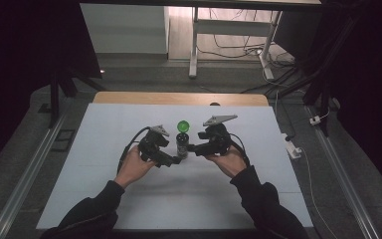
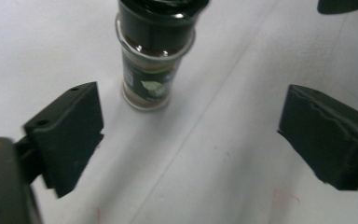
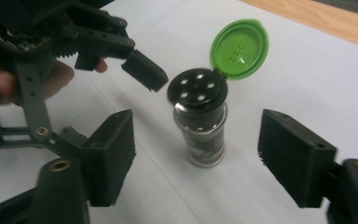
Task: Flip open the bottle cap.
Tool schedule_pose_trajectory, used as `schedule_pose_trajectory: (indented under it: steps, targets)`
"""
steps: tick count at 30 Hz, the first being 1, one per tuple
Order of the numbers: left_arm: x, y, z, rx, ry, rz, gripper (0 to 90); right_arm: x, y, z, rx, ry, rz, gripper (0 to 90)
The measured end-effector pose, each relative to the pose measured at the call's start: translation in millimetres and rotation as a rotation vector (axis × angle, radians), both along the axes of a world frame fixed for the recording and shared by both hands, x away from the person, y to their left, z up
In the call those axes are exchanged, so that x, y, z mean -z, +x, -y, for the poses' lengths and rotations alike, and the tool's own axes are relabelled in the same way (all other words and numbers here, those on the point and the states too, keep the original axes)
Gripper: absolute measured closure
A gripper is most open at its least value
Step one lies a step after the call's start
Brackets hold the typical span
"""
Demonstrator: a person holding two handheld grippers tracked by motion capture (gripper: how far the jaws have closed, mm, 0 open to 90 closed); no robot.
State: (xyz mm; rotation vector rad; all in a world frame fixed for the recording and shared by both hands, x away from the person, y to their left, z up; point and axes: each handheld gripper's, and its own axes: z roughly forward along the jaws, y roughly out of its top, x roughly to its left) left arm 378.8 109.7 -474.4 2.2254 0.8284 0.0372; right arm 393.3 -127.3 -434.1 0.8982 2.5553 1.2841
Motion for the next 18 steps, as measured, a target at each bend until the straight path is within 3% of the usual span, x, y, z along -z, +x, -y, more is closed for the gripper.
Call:
schedule_pose_trajectory:
  steps: [8,18]
  targets:
    - [-4.6,-19.4,-19.0,-0.006,-0.009,0.014,0.0,3.9,-11.2,6.5,-0.017,-0.026,-0.019,10.3]
    - [-12.2,-45.2,-43.2,-0.014,-0.081,0.015,0.0,2.8,-27.3,22.0,-0.016,-0.013,0.019,0.4]
